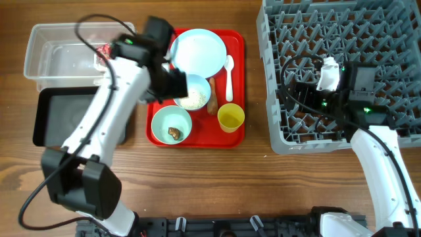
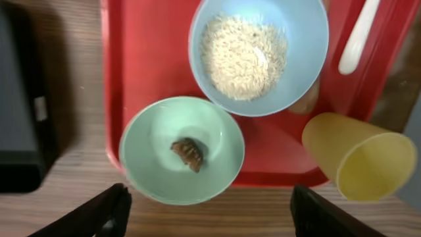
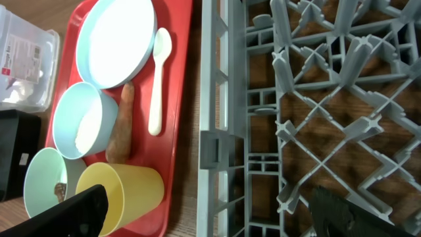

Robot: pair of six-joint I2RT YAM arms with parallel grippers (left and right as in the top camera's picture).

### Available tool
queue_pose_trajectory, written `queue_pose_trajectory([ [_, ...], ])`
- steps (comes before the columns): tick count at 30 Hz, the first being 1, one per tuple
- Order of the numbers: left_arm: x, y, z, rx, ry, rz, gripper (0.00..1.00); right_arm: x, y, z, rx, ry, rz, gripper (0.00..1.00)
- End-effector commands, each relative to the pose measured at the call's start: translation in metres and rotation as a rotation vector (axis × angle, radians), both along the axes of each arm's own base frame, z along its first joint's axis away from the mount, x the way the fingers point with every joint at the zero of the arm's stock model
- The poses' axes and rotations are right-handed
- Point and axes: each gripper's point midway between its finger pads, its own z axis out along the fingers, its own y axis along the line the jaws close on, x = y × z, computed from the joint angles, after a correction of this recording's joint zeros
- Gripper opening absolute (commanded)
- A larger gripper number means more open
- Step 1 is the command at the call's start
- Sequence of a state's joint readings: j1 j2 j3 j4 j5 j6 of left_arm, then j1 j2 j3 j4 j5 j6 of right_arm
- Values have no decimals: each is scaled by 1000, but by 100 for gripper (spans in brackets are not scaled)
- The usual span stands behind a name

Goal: Sort waste into correct bins and load items into the dishwasher rack
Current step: 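Grasp the rim of the light-green bowl with left gripper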

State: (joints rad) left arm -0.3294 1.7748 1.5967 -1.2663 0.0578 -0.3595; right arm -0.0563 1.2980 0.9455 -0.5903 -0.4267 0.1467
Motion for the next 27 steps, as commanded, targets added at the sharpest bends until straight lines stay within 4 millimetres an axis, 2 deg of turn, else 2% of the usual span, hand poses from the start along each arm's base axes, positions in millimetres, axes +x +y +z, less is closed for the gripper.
queue_pose_trajectory([
  [1,-15,-16,-35,12,38,-15,76,5,2,7,19,-11,-1,100],
  [5,-22,-44,-62,4,-5,-157,74,5,2,7,20,-11,-1,100],
  [9,-32,-58,-82,11,-19,-210,69,4,2,6,21,-6,-1,100],
  [12,-39,-57,-96,22,-15,-213,63,3,2,6,21,-2,-1,100],
  [14,-42,-53,-104,34,-10,-205,54,3,2,6,21,-2,-1,100],
  [20,-46,-37,-117,101,-13,-166,49,3,2,6,20,-3,-2,100],
  [24,-46,-38,-118,100,-15,-169,35,3,2,6,20,-3,-2,100],
  [26,-46,-38,-118,101,-14,-169,19,3,2,6,21,-2,-2,100],
  [27,-47,-38,-118,101,-14,-169,14,3,2,6,21,-2,-2,100],
])
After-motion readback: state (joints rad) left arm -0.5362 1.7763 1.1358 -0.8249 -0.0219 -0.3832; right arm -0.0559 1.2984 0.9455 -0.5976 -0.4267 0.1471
